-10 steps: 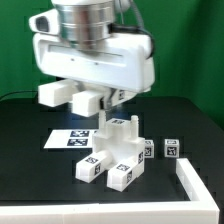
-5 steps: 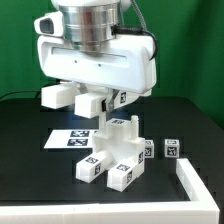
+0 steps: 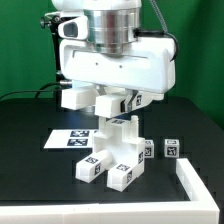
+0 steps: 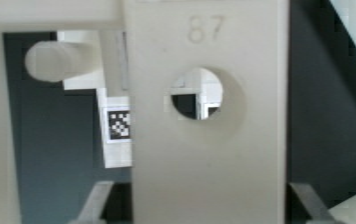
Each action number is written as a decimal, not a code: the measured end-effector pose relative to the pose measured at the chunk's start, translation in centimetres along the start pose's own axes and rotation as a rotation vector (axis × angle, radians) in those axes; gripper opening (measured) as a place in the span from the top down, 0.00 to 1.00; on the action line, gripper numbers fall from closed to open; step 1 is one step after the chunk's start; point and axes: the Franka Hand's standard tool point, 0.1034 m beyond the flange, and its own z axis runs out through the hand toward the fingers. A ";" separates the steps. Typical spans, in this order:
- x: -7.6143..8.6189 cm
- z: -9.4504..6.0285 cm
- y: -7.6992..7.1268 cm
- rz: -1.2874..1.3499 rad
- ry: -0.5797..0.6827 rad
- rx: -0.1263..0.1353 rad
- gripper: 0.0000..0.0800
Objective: Assemble chair
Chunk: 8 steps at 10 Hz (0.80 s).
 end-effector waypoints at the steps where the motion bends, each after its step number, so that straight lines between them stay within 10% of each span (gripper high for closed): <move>1: 0.0 0.1 -0.2 0.000 0.006 0.002 0.64; 8: -0.3 0.8 -1.4 0.027 0.042 0.051 0.64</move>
Offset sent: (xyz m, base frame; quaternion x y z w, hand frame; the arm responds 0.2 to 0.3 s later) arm 0.0029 0.0174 -0.0010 0.0467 0.0252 0.0477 0.9975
